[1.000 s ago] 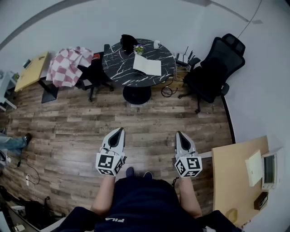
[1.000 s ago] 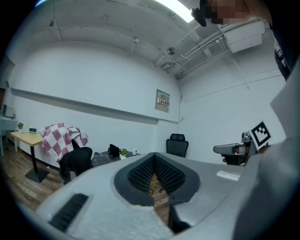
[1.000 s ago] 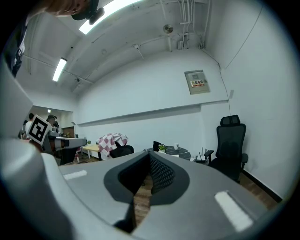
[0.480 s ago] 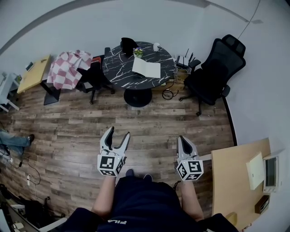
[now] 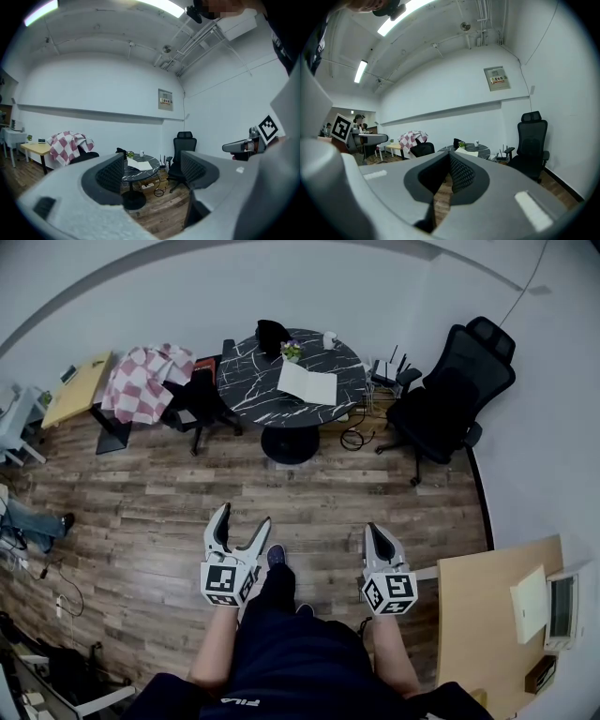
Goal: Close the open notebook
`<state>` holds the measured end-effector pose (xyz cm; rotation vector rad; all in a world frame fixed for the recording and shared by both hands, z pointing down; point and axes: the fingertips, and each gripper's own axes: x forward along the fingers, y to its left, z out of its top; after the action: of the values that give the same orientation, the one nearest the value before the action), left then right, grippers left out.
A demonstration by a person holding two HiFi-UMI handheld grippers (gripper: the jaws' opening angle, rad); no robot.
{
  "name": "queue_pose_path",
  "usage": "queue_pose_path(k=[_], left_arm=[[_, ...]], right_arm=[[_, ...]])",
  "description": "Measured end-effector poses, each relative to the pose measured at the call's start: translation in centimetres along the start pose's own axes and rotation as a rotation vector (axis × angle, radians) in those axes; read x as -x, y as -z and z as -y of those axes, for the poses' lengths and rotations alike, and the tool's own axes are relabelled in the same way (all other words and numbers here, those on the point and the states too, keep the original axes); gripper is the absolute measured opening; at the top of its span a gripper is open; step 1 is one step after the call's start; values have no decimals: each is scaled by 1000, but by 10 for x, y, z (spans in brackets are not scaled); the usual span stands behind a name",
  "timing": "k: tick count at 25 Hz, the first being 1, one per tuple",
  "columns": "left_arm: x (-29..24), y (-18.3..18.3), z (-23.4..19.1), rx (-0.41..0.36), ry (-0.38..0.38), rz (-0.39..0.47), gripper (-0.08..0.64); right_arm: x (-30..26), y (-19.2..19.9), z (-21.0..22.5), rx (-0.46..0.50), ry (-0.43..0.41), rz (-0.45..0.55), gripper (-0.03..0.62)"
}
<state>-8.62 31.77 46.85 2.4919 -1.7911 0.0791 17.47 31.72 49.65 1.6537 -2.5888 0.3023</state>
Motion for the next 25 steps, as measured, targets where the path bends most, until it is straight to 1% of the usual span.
queue_pose_path(k=[5,8,12,17,22,25], left_arm=[[-26,11,-18,-1,-10,7,327],[-51,14,-29,4,-5,7,327],[-85,5,-48,-8,-17,20,330],[-130,7,-75,8,-26,27,333],[-178,13,-100,25,-30,-2,333],[-206,9,-116,23,-22,-16,333]], right_arm=[[-26,2,7,13,6,8,11],[-49,2,17,19,16,4,11],[-87,-13,26,39,16,10,11],[-141,-19,35,47,7,1,11],[-196,-23,48,50,1,-26,11],[-230,-31,58,42,14,-35,11]])
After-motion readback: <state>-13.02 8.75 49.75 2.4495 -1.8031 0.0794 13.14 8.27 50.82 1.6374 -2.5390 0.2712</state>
